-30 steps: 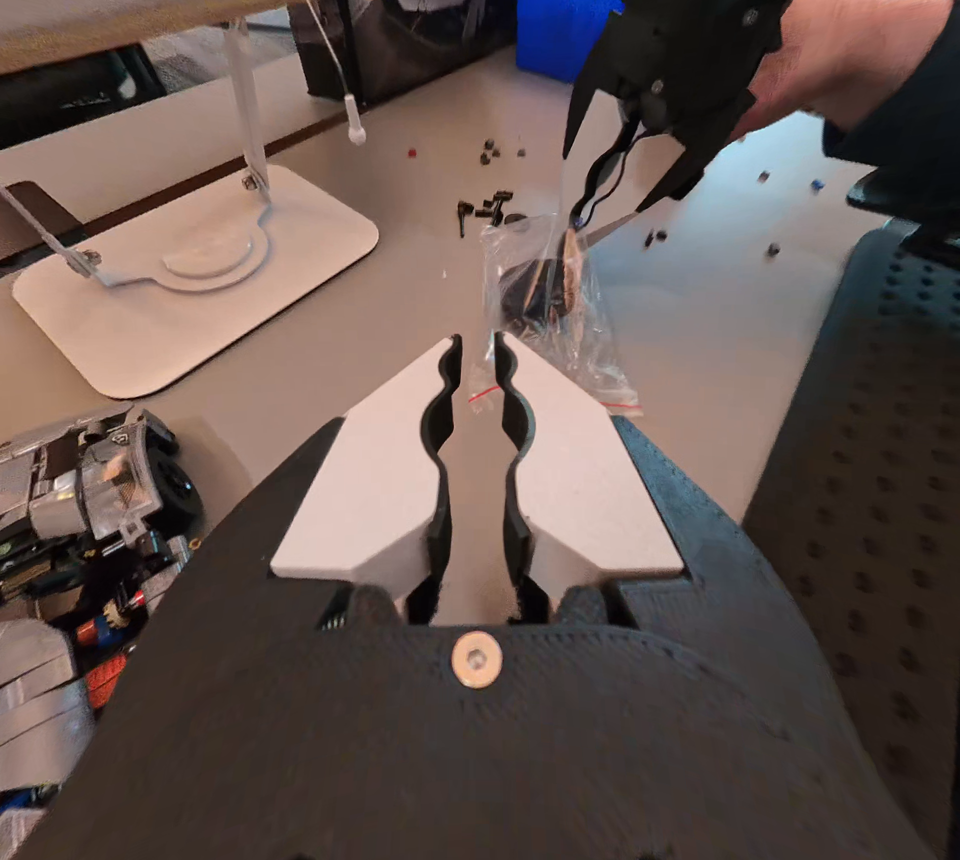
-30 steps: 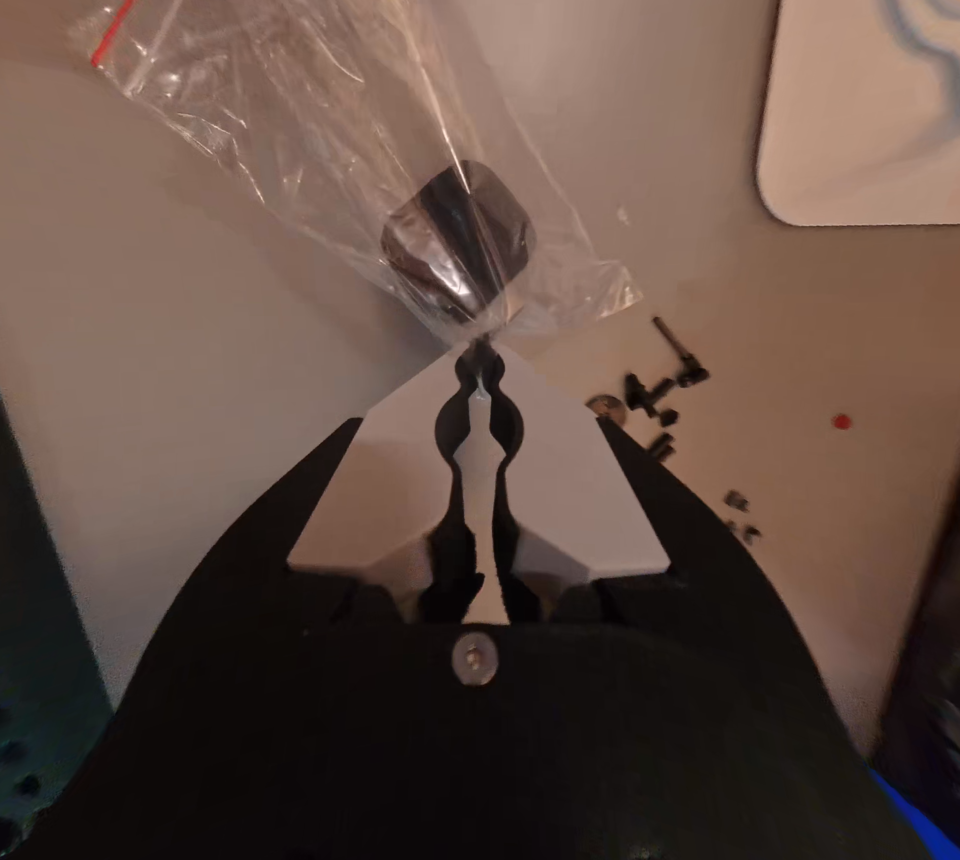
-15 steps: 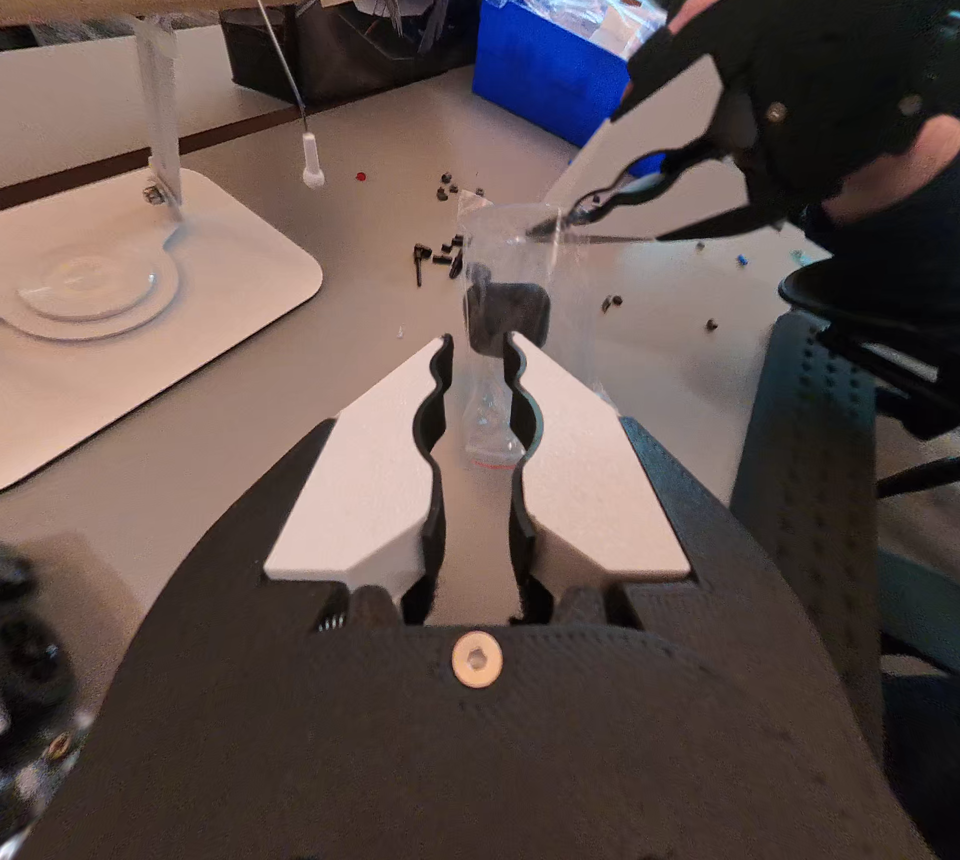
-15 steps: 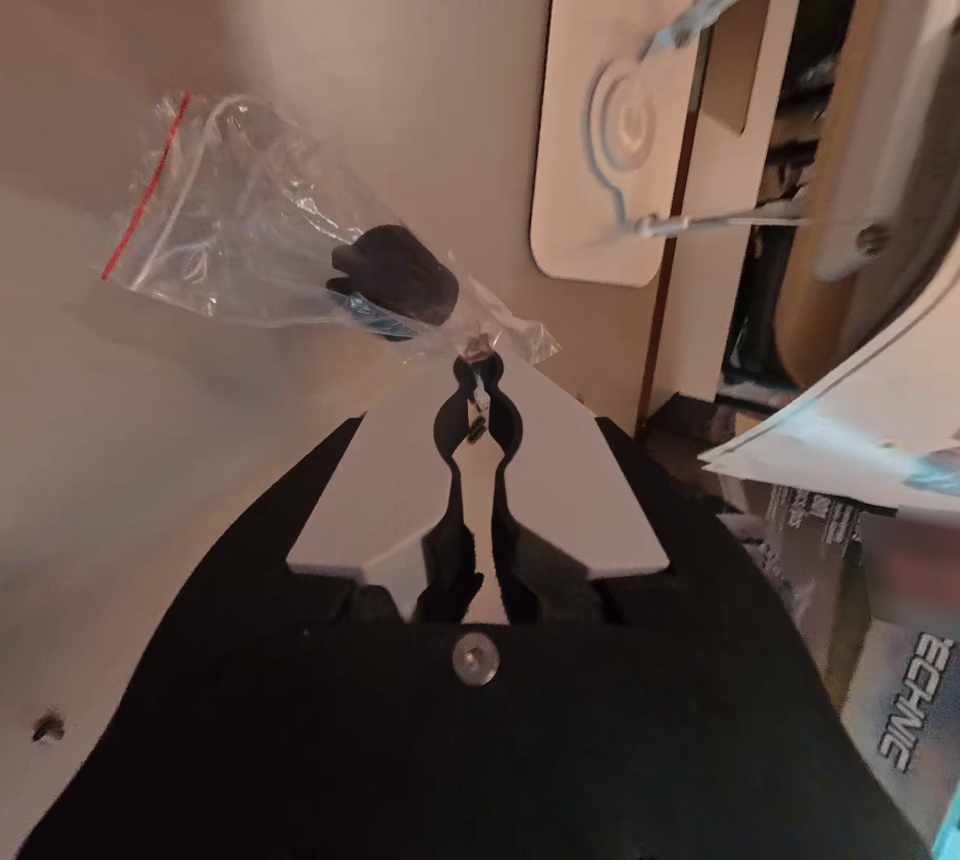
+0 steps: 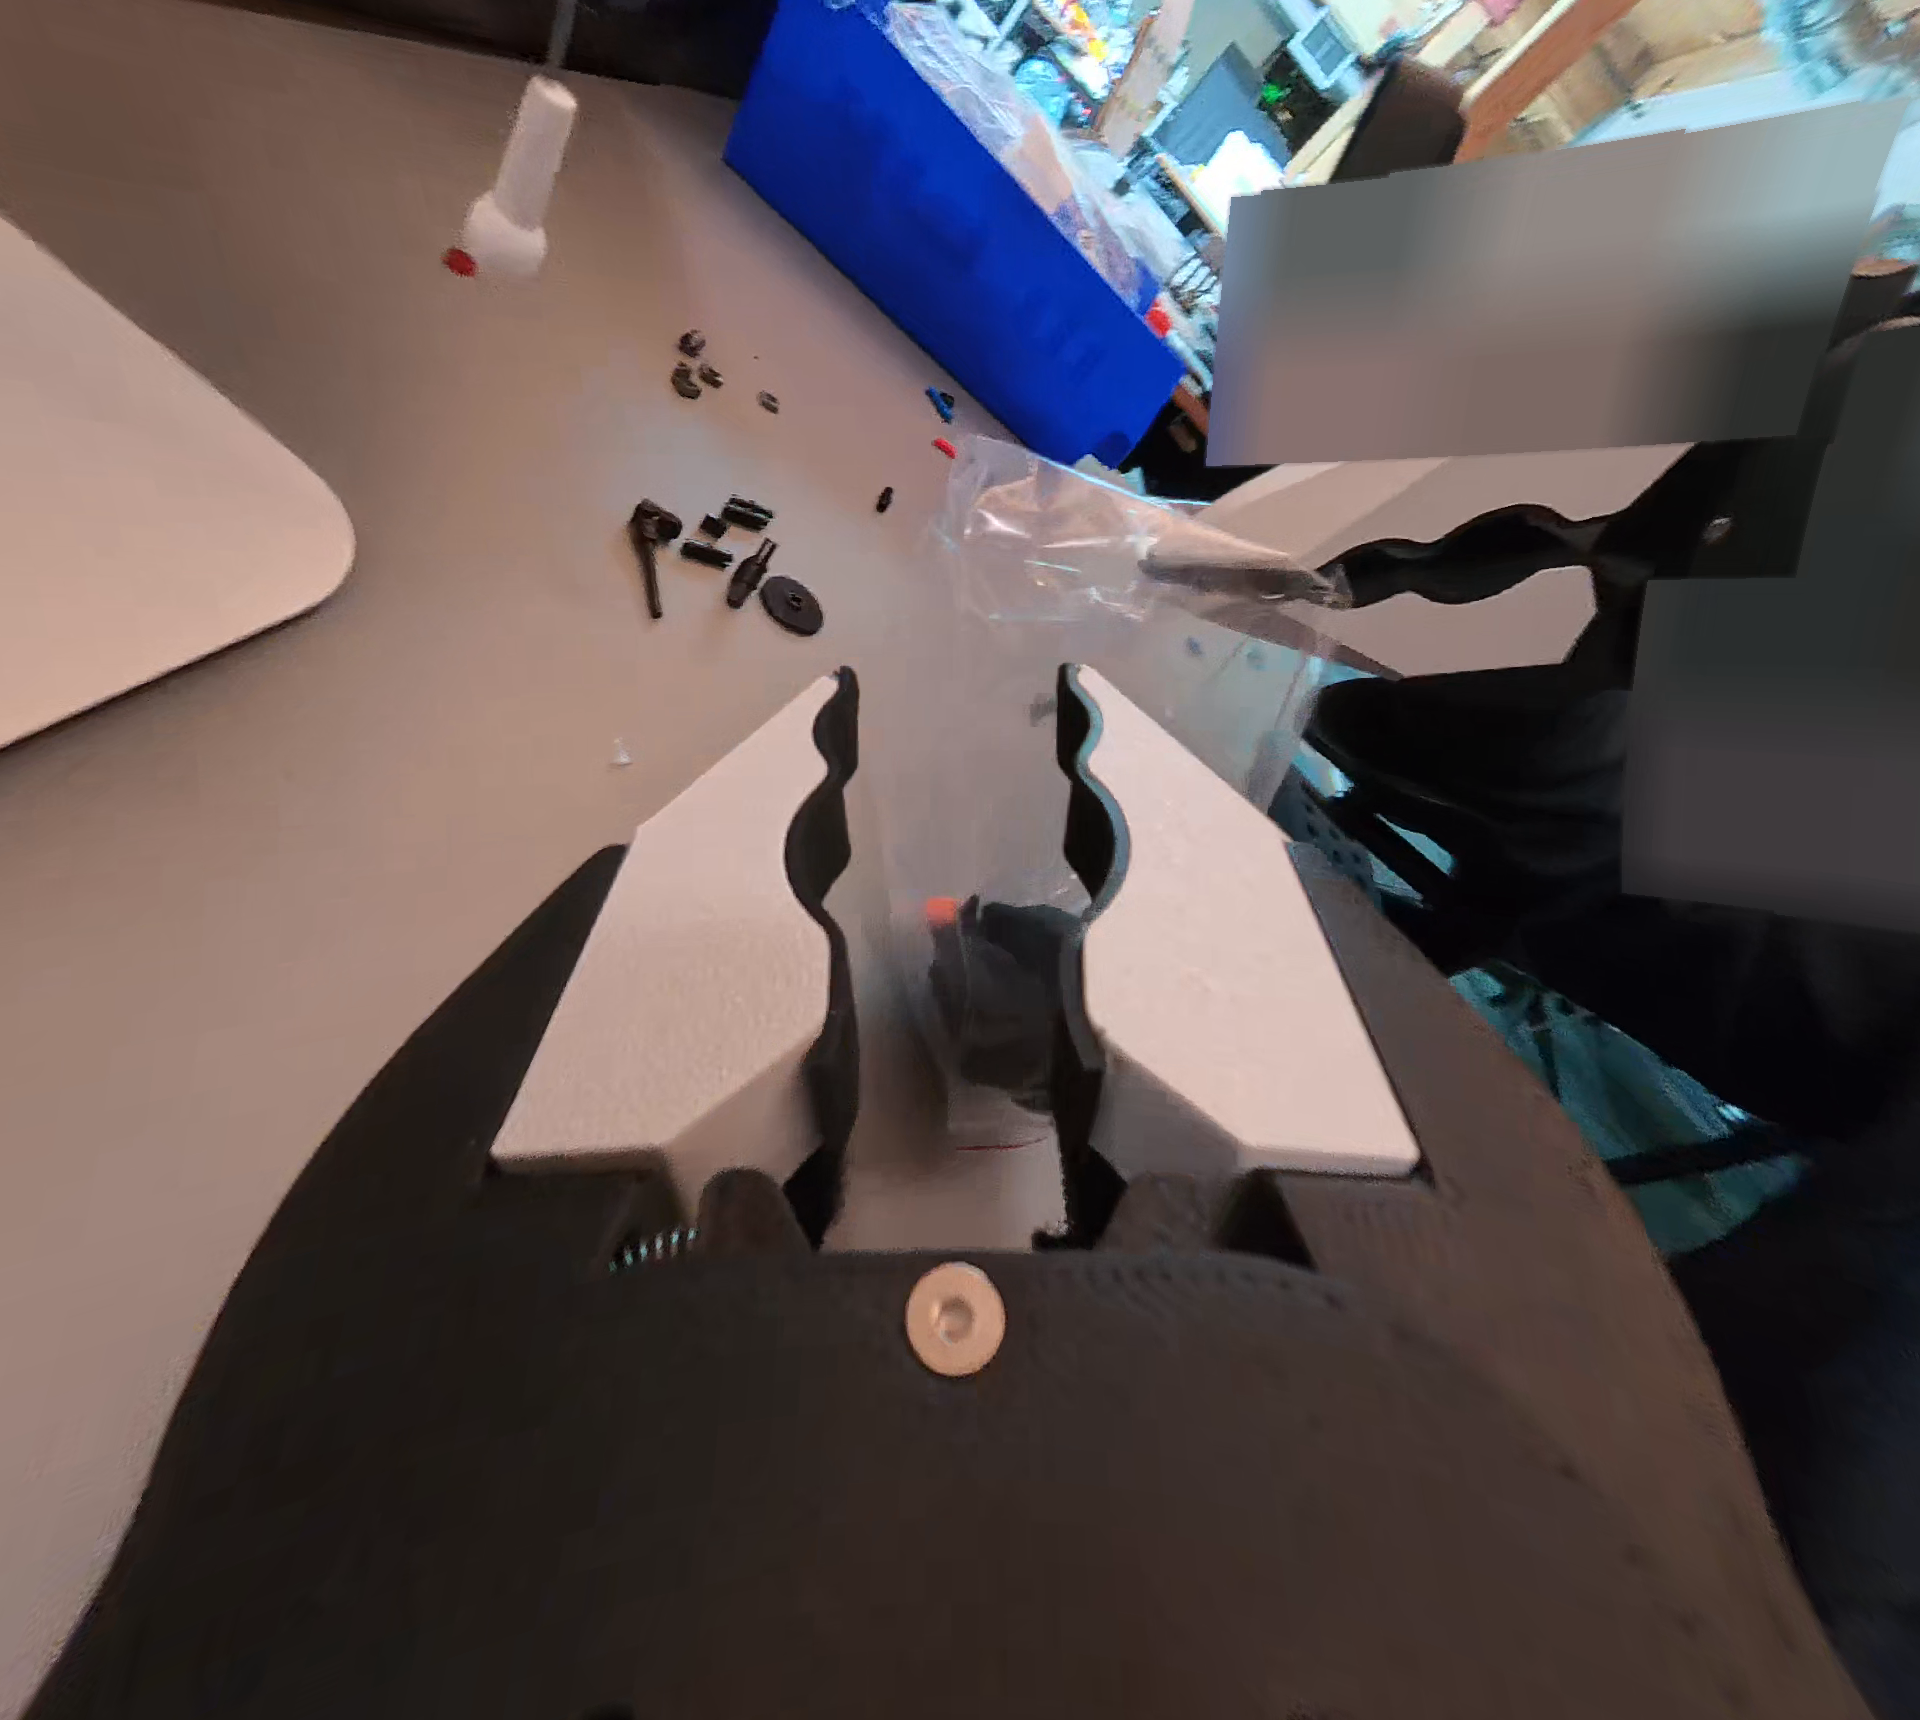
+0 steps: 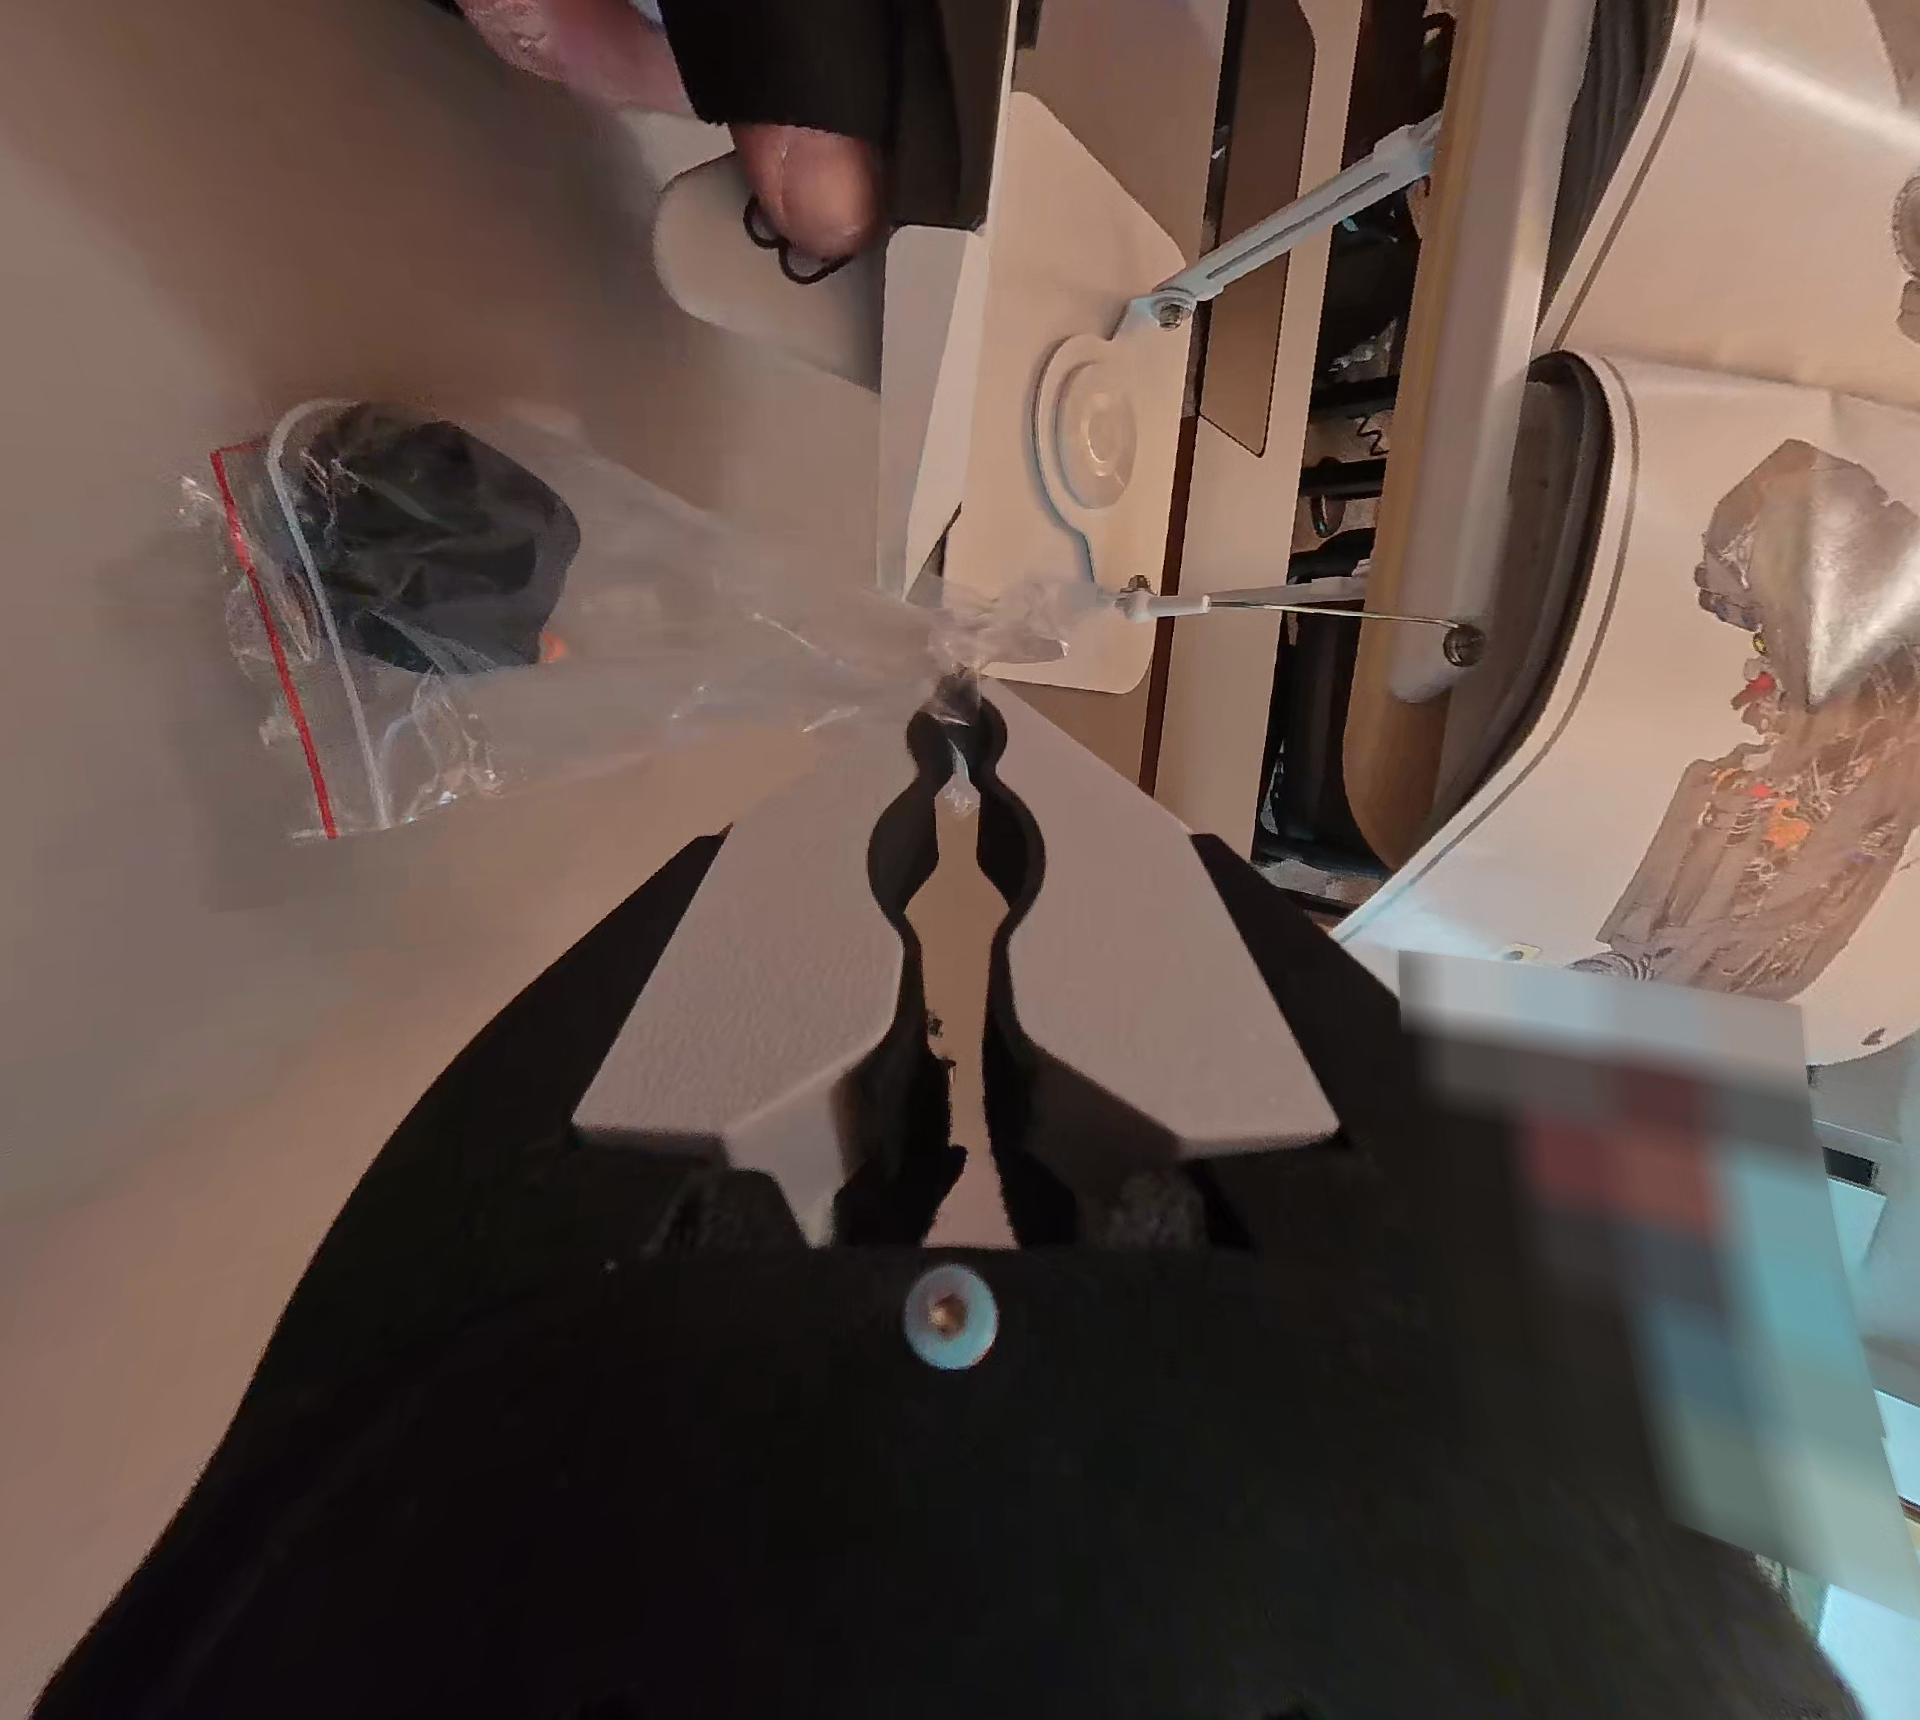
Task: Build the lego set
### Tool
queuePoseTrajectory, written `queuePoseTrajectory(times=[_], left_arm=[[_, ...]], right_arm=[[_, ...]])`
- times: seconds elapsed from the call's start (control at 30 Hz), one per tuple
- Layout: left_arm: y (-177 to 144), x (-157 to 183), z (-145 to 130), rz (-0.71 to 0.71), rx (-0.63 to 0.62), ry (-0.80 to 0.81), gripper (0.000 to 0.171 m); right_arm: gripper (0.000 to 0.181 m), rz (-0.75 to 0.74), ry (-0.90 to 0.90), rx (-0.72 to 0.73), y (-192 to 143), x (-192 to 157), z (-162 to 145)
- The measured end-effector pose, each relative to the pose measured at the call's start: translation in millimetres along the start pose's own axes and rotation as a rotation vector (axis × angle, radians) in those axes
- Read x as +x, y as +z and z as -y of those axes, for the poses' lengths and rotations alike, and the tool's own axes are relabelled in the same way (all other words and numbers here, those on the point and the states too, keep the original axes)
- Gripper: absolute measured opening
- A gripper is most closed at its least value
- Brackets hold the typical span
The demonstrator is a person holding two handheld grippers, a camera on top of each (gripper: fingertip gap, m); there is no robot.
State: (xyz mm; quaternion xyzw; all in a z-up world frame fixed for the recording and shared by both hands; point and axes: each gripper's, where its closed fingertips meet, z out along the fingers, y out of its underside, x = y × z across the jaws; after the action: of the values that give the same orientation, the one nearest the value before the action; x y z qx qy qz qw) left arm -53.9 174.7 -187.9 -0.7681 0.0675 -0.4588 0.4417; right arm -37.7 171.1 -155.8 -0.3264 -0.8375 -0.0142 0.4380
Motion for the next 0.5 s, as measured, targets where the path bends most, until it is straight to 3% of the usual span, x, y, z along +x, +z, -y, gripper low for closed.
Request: queuePoseTrajectory(times=[0.23, 0.5], left_arm=[[2.6, 11.8, 2.9, -0.090, 0.028, 0.017, 0.018], [1.4, 31.4, 14.8, -0.156, 0.102, 0.076, 0.014]], right_arm=[[0.000, -0.077, -0.019, 0.037, -7.4, 11.4, 10.9], [0.000, -0.125, -0.004, 0.092, -15.7, 20.7, 22.6]])
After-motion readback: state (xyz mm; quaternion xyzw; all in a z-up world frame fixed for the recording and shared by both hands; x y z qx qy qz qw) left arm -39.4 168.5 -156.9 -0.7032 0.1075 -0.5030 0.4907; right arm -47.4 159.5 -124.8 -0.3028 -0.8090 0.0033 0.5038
